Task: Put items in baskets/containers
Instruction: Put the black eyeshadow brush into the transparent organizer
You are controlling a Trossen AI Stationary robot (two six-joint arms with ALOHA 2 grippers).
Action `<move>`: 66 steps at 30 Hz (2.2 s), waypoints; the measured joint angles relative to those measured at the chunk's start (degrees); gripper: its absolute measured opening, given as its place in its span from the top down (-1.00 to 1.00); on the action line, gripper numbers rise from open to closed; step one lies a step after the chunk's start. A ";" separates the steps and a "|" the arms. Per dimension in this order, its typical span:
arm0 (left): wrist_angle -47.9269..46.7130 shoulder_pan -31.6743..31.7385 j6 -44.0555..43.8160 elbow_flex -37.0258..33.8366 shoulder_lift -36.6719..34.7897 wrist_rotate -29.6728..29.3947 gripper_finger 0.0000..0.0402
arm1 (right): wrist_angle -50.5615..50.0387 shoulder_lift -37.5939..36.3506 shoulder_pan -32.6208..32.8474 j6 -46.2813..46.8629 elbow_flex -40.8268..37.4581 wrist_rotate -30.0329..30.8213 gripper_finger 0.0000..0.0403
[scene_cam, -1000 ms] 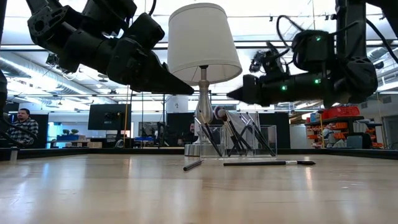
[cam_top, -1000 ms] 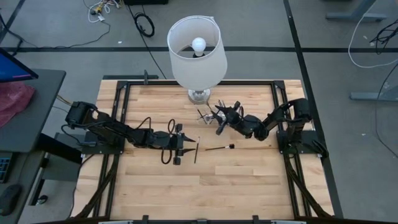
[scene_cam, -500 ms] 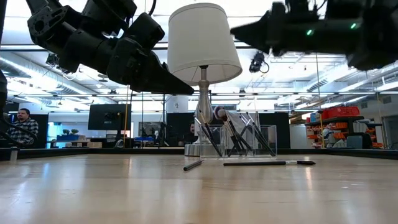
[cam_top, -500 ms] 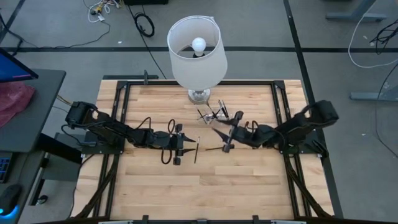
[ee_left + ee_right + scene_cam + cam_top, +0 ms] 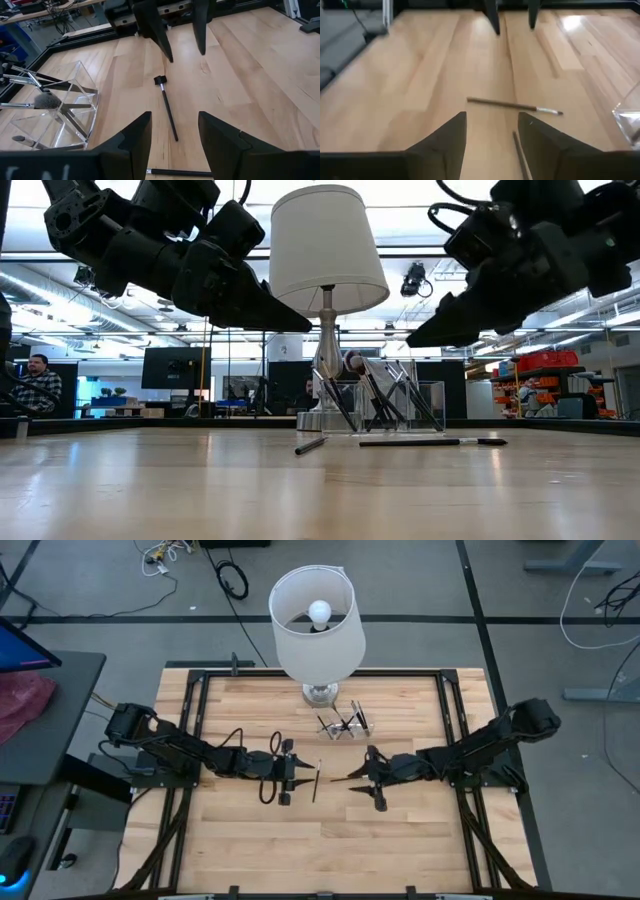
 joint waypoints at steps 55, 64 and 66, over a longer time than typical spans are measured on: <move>-35.77 -0.95 -44.38 27.39 22.16 -18.92 0.18 | 1.87 0.46 -1.79 1.41 -0.01 0.03 0.11; -44.67 -2.09 -57.25 27.99 22.36 -24.72 0.18 | 0.30 0.46 -1.77 3.82 -0.01 0.04 0.11; -44.96 -2.10 -58.16 27.71 22.36 -25.22 0.18 | 0.12 0.46 -1.77 4.34 -0.01 0.04 0.11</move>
